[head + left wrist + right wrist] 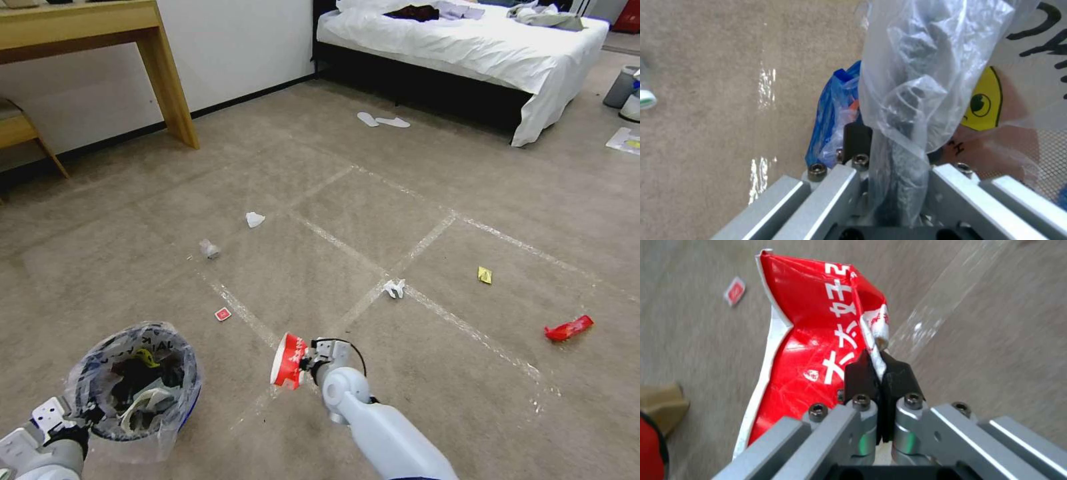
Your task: Pick up the trash bin and place the garbage on the floor into it.
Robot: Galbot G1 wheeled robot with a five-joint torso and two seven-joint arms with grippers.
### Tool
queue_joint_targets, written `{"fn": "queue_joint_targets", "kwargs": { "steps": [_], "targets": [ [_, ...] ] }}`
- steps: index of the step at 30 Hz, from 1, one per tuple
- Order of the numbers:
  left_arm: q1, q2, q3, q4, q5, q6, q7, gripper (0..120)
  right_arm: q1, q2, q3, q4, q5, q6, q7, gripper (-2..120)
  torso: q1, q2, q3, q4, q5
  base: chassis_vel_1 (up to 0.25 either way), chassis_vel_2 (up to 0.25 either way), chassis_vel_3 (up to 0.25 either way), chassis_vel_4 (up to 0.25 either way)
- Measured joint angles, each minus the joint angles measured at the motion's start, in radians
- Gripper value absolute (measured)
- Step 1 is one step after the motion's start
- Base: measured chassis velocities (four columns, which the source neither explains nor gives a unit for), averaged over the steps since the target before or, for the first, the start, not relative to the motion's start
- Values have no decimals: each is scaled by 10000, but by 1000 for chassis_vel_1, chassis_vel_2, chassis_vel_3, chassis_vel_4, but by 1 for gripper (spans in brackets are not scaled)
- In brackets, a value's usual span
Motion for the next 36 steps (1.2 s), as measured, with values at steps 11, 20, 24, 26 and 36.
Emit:
{"fn": "queue_joint_targets", "kwargs": {
  "steps": [11,20,24,26,36],
  "targets": [
    [2,255,6,-265,-911,232,-318,0,-167,-755,828,1370,75,864,-292,0,0,0,0,1,1,0,0,0,0],
    [42,552,103,-558,-1376,384,-457,0,-427,-1386,1350,2994,294,1040,-137,0,0,0,0,1,0,0,0,0,0],
    [172,747,113,-730,-1697,465,-556,0,-664,-1764,1612,3876,303,1188,-96,0,0,0,0,2,0,0,0,0,0],
    [218,823,125,-804,-1848,501,-596,0,-769,-1914,1732,4214,278,1283,-147,0,0,0,0,1,0,0,0,0,0],
    [359,1096,382,-1186,-2310,650,-720,0,-1325,-3192,2511,6180,99,2016,-732,0,0,0,0,-1,1,0,0,0,0]
  ]
}}
